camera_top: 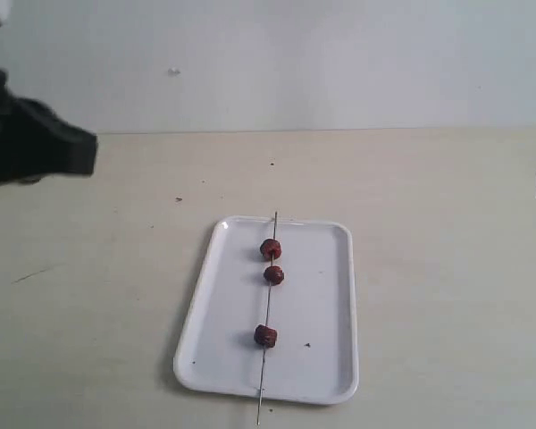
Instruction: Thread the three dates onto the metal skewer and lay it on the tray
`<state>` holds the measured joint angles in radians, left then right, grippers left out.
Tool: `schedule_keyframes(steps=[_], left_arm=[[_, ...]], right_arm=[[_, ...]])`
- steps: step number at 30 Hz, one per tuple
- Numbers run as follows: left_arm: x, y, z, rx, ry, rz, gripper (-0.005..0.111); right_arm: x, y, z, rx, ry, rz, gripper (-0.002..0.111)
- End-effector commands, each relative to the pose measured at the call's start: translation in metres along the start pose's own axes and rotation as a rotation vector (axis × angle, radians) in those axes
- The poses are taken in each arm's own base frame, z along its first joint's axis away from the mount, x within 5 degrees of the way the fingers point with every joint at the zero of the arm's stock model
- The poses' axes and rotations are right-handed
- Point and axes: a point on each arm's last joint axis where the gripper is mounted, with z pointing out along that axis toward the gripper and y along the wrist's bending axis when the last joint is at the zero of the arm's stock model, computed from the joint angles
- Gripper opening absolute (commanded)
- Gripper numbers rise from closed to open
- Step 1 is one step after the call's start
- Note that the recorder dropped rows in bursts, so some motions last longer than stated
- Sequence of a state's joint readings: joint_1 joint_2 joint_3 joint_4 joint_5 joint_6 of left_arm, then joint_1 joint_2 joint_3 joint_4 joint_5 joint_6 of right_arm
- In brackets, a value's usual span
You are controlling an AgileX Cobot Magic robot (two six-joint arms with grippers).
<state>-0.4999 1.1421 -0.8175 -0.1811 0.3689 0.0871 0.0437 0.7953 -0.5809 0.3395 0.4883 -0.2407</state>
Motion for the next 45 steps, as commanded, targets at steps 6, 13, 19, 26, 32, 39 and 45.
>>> schedule_keyframes(steps=[6,13,19,26,32,39,45], left_arm=[[0.099,0.01,-0.048,-0.035,-0.233,0.008,0.0],[0.111,0.011,-0.062,-0.036,-0.323,0.01,0.0],[0.111,0.011,-0.063,-0.035,-0.331,0.01,0.0],[0.111,0.011,-0.063,-0.116,-0.313,0.464,0.0],[0.109,0.01,-0.078,-0.178,-0.382,0.712,0.0],[0.11,0.009,-0.106,-0.174,-0.537,0.53,0.0],[0.136,0.018,-0.111,-0.183,-0.533,0.186,0.0]], right_arm=[[0.038,-0.006,-0.001,0.036,-0.037,-0.036,0.0],[0.039,-0.006,-0.001,0.033,-0.033,-0.03,0.0],[0.039,-0.006,-0.001,0.033,-0.033,-0.03,0.0],[0.039,-0.006,-0.001,0.033,-0.033,-0.03,0.0],[0.039,-0.005,-0.002,0.031,-0.033,-0.026,0.0],[0.039,-0.005,-0.002,0.031,-0.035,-0.026,0.0],[0.039,-0.005,-0.002,0.03,-0.036,-0.023,0.0]])
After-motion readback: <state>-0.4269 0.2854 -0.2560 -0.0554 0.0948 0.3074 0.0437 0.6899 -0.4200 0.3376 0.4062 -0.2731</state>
